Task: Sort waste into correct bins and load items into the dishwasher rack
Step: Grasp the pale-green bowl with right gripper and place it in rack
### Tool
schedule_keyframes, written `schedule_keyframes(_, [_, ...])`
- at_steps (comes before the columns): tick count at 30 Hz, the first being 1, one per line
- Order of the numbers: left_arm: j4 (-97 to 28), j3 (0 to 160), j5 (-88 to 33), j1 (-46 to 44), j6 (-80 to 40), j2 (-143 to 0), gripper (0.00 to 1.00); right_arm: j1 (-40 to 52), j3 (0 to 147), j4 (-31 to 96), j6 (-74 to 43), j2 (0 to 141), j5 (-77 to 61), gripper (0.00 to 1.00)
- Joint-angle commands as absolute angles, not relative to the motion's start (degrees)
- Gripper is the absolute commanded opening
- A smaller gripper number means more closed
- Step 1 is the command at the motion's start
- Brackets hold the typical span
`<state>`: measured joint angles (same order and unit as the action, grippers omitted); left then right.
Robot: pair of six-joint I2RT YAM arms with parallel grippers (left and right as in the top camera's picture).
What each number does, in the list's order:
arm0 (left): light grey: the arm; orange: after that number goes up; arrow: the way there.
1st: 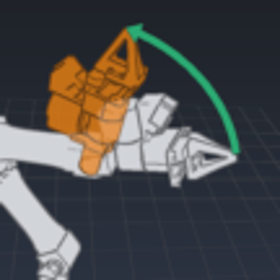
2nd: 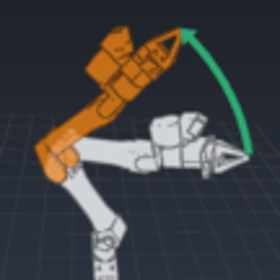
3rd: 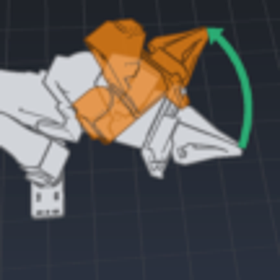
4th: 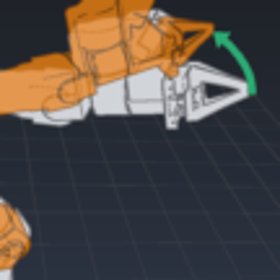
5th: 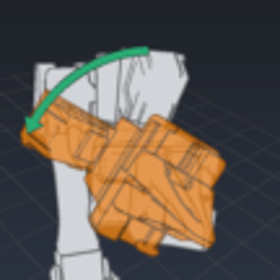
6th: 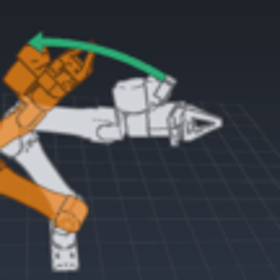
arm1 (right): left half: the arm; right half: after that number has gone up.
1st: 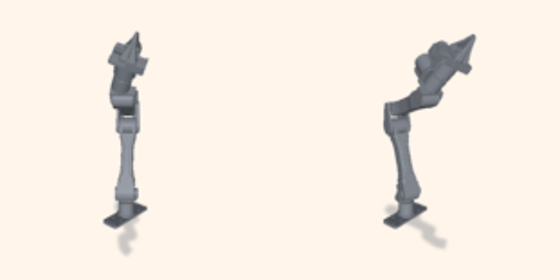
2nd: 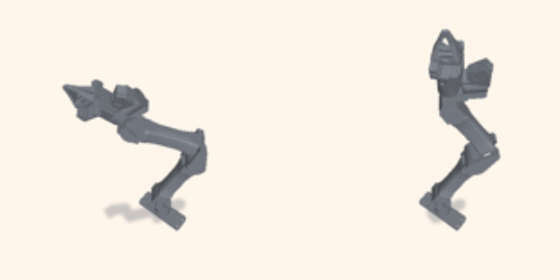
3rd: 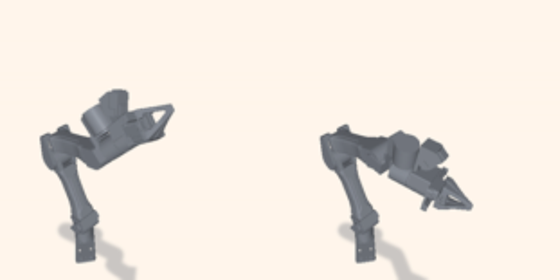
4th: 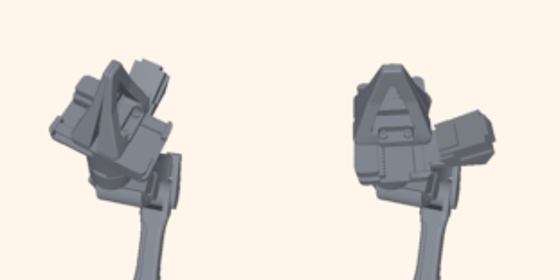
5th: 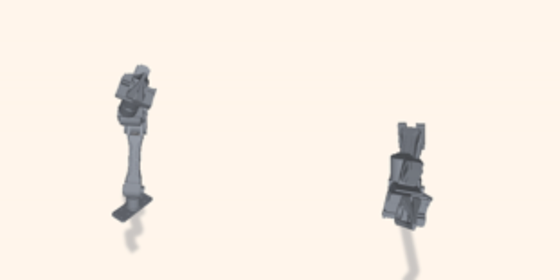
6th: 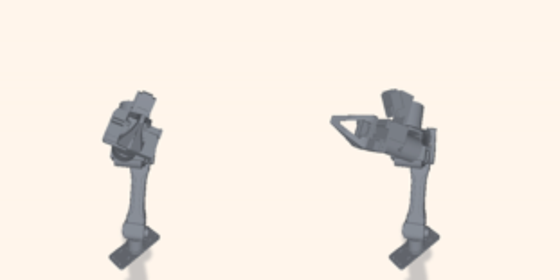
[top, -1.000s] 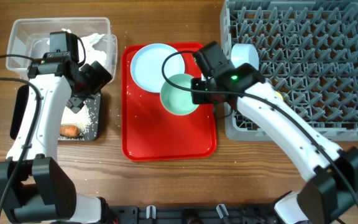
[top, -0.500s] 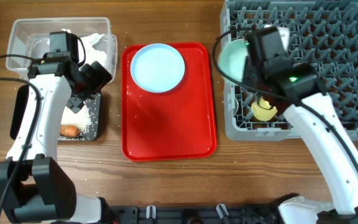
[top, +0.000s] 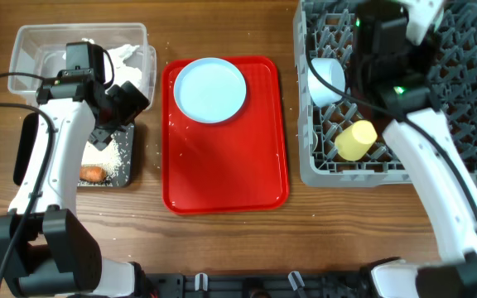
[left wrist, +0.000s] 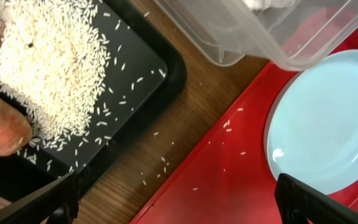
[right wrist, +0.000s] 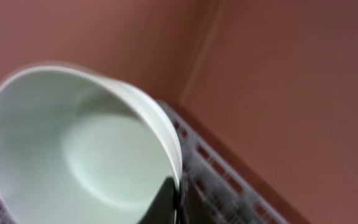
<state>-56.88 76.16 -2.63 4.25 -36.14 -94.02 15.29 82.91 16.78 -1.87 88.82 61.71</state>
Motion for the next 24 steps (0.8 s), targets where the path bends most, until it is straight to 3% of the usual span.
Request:
schedule_keyframes(1, [-56.84,76.77,-1.85,4.36,-36.49,-92.77,1.0,13.65,83.18,-0.4,21.58,98.41,62.54,0.04])
schedule_keyframes(4, [-56.84,76.77,-1.83,4.36,-36.49,-92.77,1.0,12.82,83.18,-20.99,37.71,108.29,62.46,0.04])
schedule_keyframes(7, [-56.84,76.77,-1.83,4.36,-36.49,-92.77,1.0,12.78,83.18,-29.52,44.27,115.7,59.64,0.04])
schedule_keyframes(24, [-56.84,76.77,-1.85,4.36,-36.49,-92.77,1.0,10.31,83.18,-23.07,37.28,120.68,50.74,0.04])
